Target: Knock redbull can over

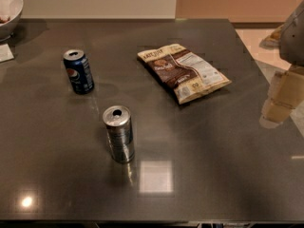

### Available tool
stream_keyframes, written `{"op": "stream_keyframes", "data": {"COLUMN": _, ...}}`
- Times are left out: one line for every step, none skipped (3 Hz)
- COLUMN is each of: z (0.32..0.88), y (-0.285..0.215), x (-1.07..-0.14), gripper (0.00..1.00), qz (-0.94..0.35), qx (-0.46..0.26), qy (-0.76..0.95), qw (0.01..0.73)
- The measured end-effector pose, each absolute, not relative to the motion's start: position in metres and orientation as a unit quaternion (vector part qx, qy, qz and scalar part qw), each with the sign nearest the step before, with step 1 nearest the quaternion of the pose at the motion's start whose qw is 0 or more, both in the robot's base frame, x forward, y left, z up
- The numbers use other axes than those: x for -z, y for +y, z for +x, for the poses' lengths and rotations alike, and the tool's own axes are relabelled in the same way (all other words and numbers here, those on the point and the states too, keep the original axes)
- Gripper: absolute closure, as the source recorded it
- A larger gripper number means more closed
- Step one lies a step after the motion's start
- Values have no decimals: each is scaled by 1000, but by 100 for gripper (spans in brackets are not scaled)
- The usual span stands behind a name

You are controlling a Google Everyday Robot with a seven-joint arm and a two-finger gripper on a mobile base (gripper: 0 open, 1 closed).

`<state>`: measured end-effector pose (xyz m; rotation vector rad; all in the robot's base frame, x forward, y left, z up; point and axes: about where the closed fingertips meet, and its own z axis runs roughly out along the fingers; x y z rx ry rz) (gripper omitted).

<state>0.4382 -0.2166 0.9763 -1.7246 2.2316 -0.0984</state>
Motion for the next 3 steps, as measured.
{"op": "stream_keyframes", "data": {"z": 440, "y": -214, "x": -978, "gripper": 0, "qz": -604, "qx": 32, "qy": 779, "qw": 162}}
{"op": "stream_keyframes", "data": {"z": 450, "y": -190, "x": -978, "gripper": 0, "qz": -619, "qx": 10, "qy": 766, "qw": 174}}
{"op": "stream_keyframes", "data": {"z": 462, "y": -157, "x": -974, "gripper": 0, "qz": -630, "qx": -23, "qy": 751, "qw": 195}}
